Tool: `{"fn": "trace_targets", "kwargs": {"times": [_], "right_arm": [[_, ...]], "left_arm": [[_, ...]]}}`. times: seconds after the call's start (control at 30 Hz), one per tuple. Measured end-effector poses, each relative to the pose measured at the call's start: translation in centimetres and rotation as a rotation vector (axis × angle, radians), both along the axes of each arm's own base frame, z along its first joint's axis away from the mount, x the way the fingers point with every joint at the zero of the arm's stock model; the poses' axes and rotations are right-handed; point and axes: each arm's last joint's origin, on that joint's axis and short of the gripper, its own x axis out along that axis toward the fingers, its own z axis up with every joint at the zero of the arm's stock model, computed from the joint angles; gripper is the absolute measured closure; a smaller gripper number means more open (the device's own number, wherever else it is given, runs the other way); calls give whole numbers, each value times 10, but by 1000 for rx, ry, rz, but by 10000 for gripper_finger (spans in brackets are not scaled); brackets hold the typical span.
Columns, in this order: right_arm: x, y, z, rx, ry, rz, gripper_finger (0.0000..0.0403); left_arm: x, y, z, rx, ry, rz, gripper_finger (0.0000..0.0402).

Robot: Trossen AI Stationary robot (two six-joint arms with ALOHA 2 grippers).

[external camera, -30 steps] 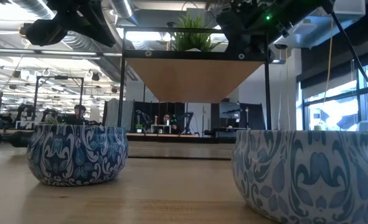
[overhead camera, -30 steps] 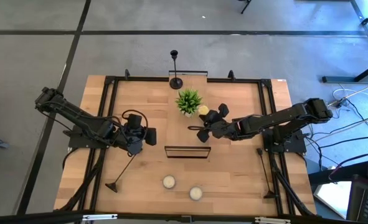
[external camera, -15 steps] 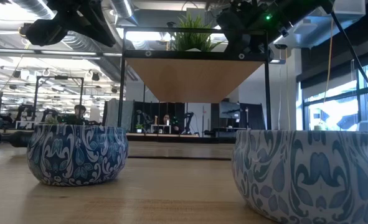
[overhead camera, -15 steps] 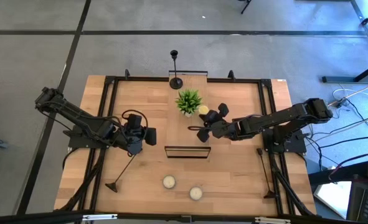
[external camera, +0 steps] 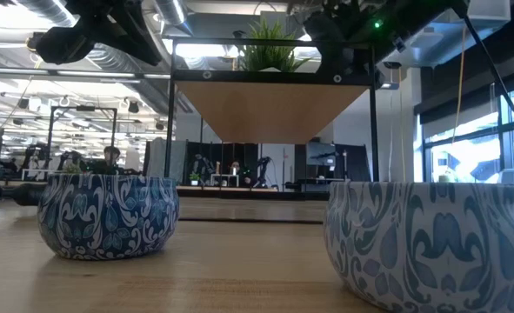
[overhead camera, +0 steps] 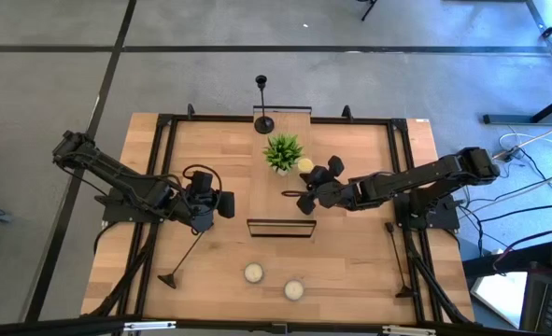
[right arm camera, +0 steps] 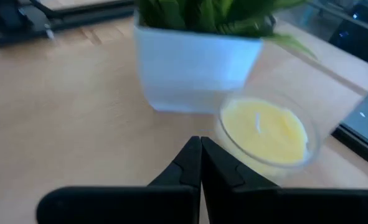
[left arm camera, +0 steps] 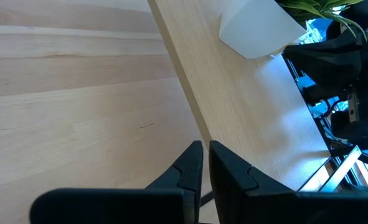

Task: Pick & Place candle stick holders
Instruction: Put the transparent scented candle on the shelf

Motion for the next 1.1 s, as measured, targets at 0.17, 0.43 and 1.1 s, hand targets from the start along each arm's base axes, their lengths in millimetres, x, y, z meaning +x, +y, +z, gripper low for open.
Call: {"fn": "trace_targets", "kwargs": {"times": [0.17, 0.43, 1.1], "right_arm": [[-1, 0, 1, 1, -4, -7, 397], [-2, -1, 2, -19, -1, -29, 397], [-40, 8, 43, 90, -95, 35, 397]], "left_arm": [[0, 0, 0, 0, 0, 0, 380], [0, 0, 0, 0, -1, 0, 380], [0, 0, 1, 14, -16, 13, 380]]}}
